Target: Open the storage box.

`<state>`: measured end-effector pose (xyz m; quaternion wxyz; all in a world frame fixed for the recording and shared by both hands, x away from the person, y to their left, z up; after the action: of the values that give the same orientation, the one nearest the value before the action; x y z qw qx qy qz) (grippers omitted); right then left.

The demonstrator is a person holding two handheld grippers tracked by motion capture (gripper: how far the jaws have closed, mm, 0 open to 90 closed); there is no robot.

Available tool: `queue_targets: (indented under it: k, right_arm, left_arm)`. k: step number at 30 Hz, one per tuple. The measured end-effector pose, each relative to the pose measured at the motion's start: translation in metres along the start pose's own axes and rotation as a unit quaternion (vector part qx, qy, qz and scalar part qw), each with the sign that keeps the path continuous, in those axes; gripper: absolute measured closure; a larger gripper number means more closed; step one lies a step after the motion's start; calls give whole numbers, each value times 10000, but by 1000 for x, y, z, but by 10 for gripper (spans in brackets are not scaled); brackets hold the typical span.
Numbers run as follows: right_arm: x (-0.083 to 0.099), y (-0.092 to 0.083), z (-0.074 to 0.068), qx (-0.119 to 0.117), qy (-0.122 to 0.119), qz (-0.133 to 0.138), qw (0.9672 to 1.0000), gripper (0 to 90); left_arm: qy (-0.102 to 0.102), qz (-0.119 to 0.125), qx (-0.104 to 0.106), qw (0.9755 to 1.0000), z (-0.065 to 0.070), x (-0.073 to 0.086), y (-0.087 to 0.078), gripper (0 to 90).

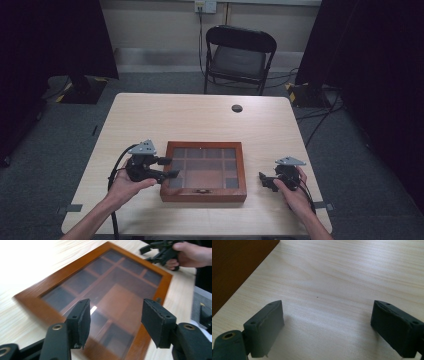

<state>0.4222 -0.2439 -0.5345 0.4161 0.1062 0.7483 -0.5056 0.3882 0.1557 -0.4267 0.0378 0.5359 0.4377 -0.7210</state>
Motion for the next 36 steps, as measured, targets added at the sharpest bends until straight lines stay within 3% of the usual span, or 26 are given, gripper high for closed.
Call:
queue_targets:
  k: [3, 5, 8, 10, 12, 13, 17, 18, 25, 27, 33, 36]
  right_arm:
    - [0, 0, 0, -1, 2, 0, 10000, 106]
    - [0, 0, 0, -2, 0, 0, 10000, 106]
    - [0, 0, 0, -4, -4, 1, 10000, 105]
    - [0, 0, 0, -7, -2, -1, 10000, 105]
    - [0, 0, 0, -8, -6, -1, 10000, 105]
    - [0, 0, 0, -10, -8, -1, 10000, 105]
    - [0, 0, 0, -14, -11, -2, 10000, 106]
    - [0, 0, 0, -15, -12, -2, 10000, 106]
    - [0, 0, 0, -18, -17, -2, 10000, 106]
    - [0, 0, 0, -19, -17, -2, 10000, 106]
    - [0, 0, 0, -20, -18, -2, 10000, 106]
    - [0, 0, 0, -26, -21, -2, 10000, 106]
  left_arm:
    - [118, 34, 196, 9997, 13, -15, 5, 387]
    - [101, -4, 454, 9989, 19, -20, 9, 396]
    - [216, -80, 535, 9983, 26, -23, 14, 432]
    - [208, -116, 761, 9968, 32, -24, 20, 453]
    - [210, -146, 746, 9969, 35, -24, 23, 470]
    - [217, -184, 835, 9961, 38, -22, 27, 471]
    - [376, -300, 853, 9952, 46, -14, 37, 503]
    - [600, -331, 739, 9949, 51, -10, 41, 518]
    - [705, -412, 1009, 9915, 59, -2, 48, 573]
    - [769, -433, 924, 9918, 62, 1, 51, 672]
    - [764, -523, 1006, 9906, 66, 7, 58, 793]
    - [784, -493, 1048, 9902, 69, 7, 60, 801]
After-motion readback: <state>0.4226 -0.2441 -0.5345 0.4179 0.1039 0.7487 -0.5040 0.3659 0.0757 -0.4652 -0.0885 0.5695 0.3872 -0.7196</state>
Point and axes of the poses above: each handheld gripper's, and its own axes: y roughly forward along the jaws, x roughly out of its underside, z roughly to its right, the point moved 5 cm from there along y, roughly forward along the jaws, and after that the axes turned 13 degrees about -x, right-handed, at the moved point
